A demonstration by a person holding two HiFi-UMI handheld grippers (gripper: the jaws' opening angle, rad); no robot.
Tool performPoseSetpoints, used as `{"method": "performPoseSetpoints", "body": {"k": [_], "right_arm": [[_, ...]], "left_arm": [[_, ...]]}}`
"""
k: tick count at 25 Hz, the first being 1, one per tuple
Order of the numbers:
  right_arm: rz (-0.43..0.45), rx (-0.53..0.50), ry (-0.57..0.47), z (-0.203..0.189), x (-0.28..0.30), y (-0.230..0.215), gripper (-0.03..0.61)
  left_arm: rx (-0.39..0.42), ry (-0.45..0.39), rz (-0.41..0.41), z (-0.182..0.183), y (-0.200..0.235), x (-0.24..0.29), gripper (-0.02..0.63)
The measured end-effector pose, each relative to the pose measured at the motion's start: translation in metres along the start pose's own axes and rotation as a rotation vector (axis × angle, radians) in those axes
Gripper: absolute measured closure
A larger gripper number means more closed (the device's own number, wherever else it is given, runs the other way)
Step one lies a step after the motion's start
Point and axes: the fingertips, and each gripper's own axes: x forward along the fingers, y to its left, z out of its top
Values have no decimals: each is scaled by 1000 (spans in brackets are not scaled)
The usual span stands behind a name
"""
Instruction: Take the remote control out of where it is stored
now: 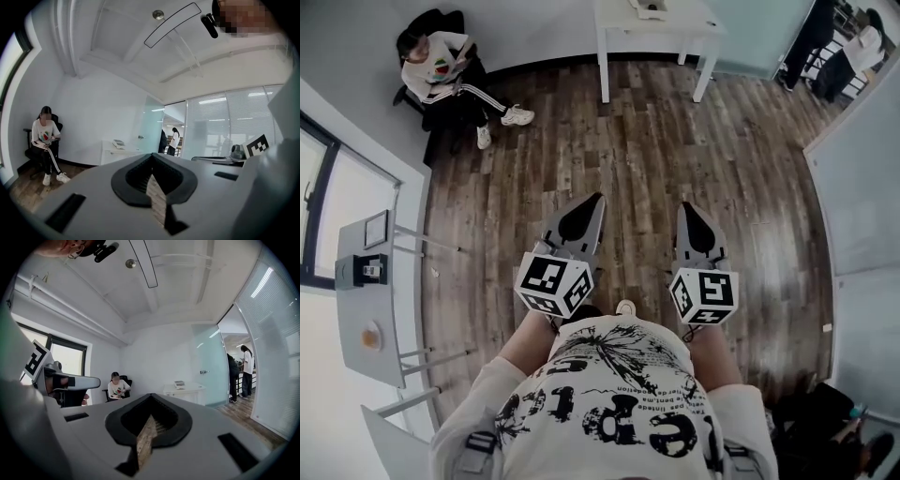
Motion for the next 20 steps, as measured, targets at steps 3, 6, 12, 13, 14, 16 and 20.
{"method": "performPoseSetpoints", "body": {"k": [3, 6, 12, 13, 14, 16, 20], "right_arm": [[-13, 23, 20, -6, 19, -28, 584], [-25, 30, 23, -9, 49, -45, 585], [-60, 26, 45, -13, 122, -59, 584], [-70, 26, 47, -12, 137, -62, 586], [-81, 26, 47, -11, 152, -66, 584], [-105, 23, 42, -3, 183, -72, 584], [-148, 13, 22, 18, 248, -76, 584]], "left_arm": [[0, 30, -6, -8, -1, 32, 604], [-1, 41, -9, -8, 16, 63, 604], [-26, 61, -39, -8, 68, 129, 604], [-28, 64, -49, -6, 79, 142, 604], [-29, 64, -61, -3, 89, 157, 604], [-28, 56, -88, 10, 110, 185, 604], [-19, 39, -133, 37, 160, 237, 604]]}}
